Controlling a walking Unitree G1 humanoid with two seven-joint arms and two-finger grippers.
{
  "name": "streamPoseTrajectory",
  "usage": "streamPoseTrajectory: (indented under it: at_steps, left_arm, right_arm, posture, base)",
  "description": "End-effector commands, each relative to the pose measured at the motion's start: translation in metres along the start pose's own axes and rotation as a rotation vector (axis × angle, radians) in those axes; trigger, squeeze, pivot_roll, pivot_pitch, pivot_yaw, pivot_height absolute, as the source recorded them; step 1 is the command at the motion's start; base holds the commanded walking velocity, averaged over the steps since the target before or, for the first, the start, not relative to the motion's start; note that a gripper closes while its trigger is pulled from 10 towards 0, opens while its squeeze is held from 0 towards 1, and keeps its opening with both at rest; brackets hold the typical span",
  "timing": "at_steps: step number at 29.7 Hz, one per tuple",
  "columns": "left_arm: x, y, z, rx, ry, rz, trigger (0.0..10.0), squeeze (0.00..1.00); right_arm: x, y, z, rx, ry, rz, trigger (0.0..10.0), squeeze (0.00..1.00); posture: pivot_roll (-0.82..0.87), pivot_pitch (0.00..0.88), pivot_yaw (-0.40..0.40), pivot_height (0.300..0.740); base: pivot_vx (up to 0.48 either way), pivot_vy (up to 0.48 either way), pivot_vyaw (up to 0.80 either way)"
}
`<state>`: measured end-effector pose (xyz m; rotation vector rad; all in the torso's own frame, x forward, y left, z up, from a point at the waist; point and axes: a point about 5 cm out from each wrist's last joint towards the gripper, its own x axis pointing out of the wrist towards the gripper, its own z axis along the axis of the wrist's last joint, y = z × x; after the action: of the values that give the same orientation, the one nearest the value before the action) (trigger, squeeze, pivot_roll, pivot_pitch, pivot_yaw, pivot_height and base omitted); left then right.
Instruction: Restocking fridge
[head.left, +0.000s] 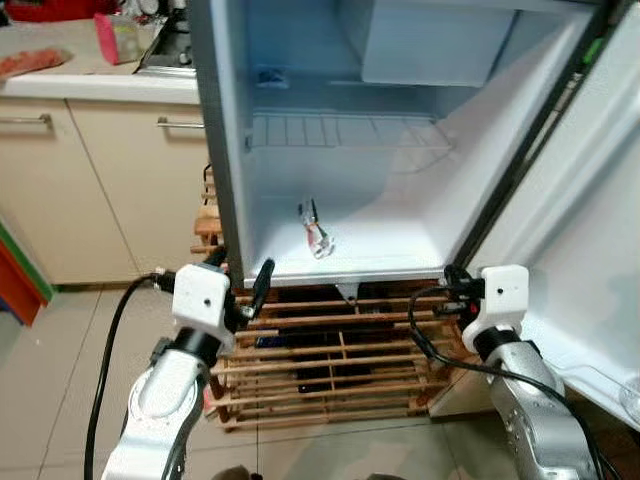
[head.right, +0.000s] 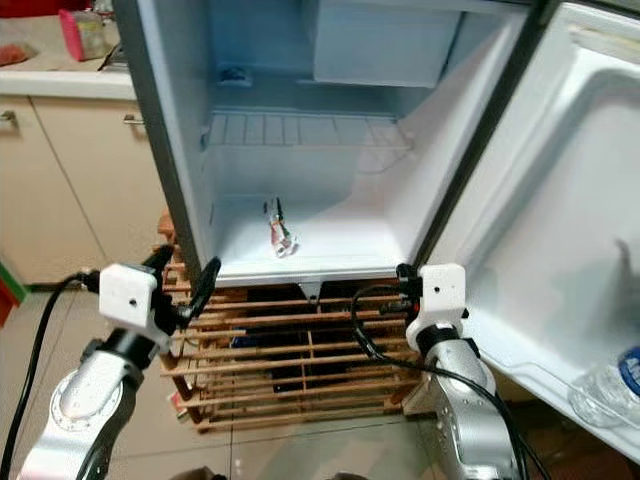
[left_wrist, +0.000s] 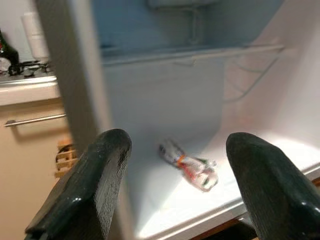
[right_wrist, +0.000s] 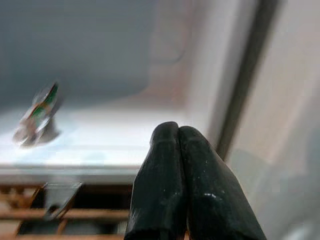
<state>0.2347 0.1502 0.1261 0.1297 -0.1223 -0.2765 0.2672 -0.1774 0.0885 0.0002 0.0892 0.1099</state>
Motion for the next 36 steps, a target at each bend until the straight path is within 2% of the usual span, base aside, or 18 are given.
streamPoseTrajectory:
  at_steps: [1,5,10,20,28,32,36]
  left_arm:
    - [0.001,-0.008,-0.001,-0.038,0.010,-0.030,10.0,0.00]
    - [0.006,-0.004,0.001,-0.050,0.004,0.012,10.0,0.00]
    - [0.013,-0.004,0.002,-0.015,0.012,0.026,10.0,0.00]
    - [0.020,-0.003,0.000,-0.010,0.033,0.030,10.0,0.00]
    - [0.023,-0.012,0.004,0.002,0.008,-0.034,10.0,0.00]
    - [0.022,-0.013,0.006,-0.020,-0.011,-0.071,10.0,0.00]
    - [0.022,-0.017,0.010,0.004,-0.033,-0.110,10.0,0.00]
  right_arm:
    - [0.005,-0.018,0.005,0.013,-0.010,-0.077,10.0,0.00]
    - [0.008,-0.018,0.004,-0.009,-0.016,-0.063,10.0,0.00]
    - [0.011,-0.013,0.004,-0.010,-0.020,-0.051,10.0,0.00]
    - [0.009,-0.009,-0.002,-0.011,-0.014,-0.032,10.0,0.00]
    - [-0.001,-0.012,-0.012,-0.014,0.014,-0.049,10.0,0.00]
    - [-0.002,-0.016,-0.015,-0.017,0.025,-0.061,10.0,0.00]
    - [-0.003,-0.017,-0.018,-0.020,0.033,-0.065,10.0,0.00]
  posture:
    - [0.01,0.000,-0.064,0.740]
    - [0.01,0.000,-0.070,0.740]
    - [0.01,0.000,-0.074,0.740]
    - [0.01,0.000,-0.072,0.740]
    - [-0.01,0.000,-0.054,0.740]
    - [-0.01,0.000,-0.051,0.740]
    - [-0.02,0.000,-0.051,0.740]
  base:
    - [0.000,-0.480,0.00]
    - [0.000,0.000,0.00]
    - [0.000,0.000,0.00]
    - [-0.361,-0.318,0.00]
    - [0.000,0.000,0.00]
    - [0.000,-0.390,0.00]
    - [0.000,-0.480,0.00]
